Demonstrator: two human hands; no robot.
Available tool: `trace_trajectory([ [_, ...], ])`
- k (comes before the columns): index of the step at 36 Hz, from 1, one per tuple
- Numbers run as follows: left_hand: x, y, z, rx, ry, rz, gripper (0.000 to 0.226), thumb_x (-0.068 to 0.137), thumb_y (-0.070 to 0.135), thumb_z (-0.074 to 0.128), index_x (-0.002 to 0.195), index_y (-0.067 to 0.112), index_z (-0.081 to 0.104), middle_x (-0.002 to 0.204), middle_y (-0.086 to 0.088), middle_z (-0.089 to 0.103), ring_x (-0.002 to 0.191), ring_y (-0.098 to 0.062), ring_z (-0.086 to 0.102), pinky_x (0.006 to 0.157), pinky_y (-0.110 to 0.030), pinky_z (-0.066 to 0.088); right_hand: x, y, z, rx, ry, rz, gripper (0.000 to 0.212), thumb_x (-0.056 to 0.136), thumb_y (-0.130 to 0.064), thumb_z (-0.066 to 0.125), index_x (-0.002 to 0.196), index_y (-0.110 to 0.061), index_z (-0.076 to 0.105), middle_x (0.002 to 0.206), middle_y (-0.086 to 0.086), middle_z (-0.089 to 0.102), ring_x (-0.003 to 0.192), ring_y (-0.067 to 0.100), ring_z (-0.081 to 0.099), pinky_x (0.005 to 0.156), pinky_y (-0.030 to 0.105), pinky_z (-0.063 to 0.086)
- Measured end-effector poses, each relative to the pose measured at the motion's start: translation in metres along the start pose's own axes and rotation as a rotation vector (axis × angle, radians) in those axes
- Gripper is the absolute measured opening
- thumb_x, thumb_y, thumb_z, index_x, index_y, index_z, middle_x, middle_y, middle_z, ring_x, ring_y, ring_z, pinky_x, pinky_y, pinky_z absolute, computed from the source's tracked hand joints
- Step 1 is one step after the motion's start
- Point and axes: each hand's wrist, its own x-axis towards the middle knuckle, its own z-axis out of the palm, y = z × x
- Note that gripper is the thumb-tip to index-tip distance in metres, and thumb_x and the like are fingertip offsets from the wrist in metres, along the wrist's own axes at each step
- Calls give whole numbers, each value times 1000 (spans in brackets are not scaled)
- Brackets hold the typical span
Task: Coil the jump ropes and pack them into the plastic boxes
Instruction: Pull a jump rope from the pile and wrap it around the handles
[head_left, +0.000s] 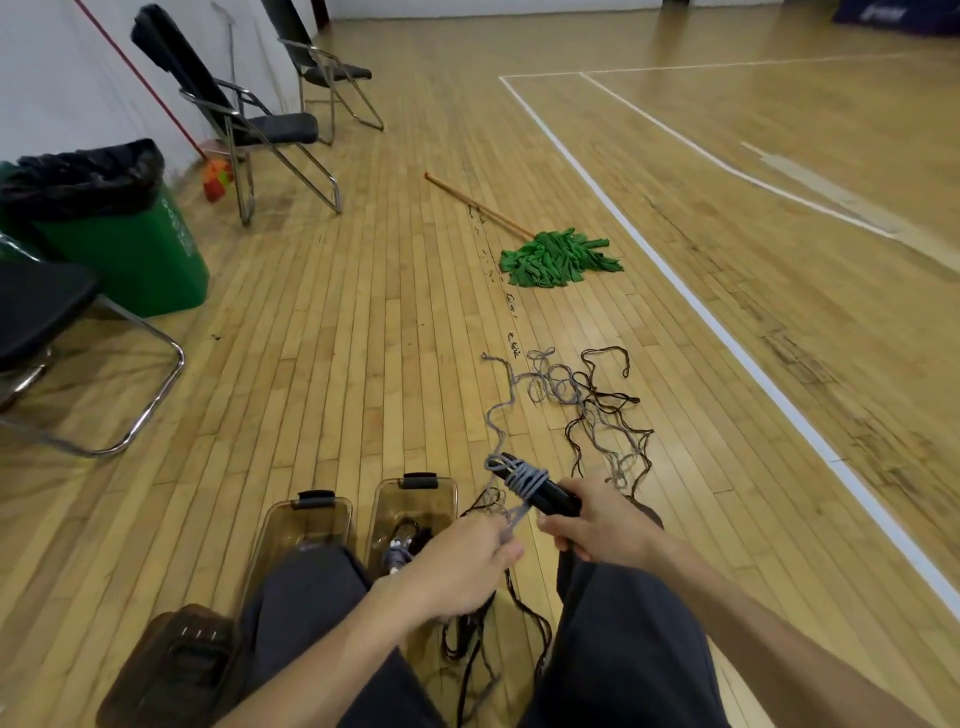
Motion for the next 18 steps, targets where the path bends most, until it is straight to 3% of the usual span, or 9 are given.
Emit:
trace_trajectory([
  [2,0,1,-3,144,20,16,23,107,34,41,108,17,56,81,8,53,63,-4,46,57,-23,34,6,7,-1,-61,15,30,6,98,-17,64,99,-14,59,71,2,64,48,5,52,50,22,45],
  [4,1,2,-7,310,10,49,27,108,33,38,117,14,54,92,3,57,71,-10,49,64,-27,44,10,14,-3,-122,14,68,7,98,-18,64,95,-16,58,70,0,64,46,2,52,50,21,44],
  [8,9,7,-22,482,-41,59,30,108,34,38,116,13,58,97,-4,63,84,-20,62,81,-41,56,13,15,-2,-155,-87,130,12,97,-15,63,88,-17,56,65,-1,62,43,5,49,48,22,42],
  [14,17,29,-65,568,-130,176,28,103,42,47,90,21,59,83,1,63,77,-17,62,74,-34,54,6,-1,3,-206,-285,167,9,97,-15,61,90,-12,57,67,4,64,45,14,48,46,24,43],
  [18,22,39,-76,529,-131,263,32,95,48,56,99,19,70,76,13,60,66,-4,56,63,-20,47,-2,-11,3,-219,-403,157,18,97,-14,62,80,-12,56,66,3,65,44,13,50,47,25,46],
])
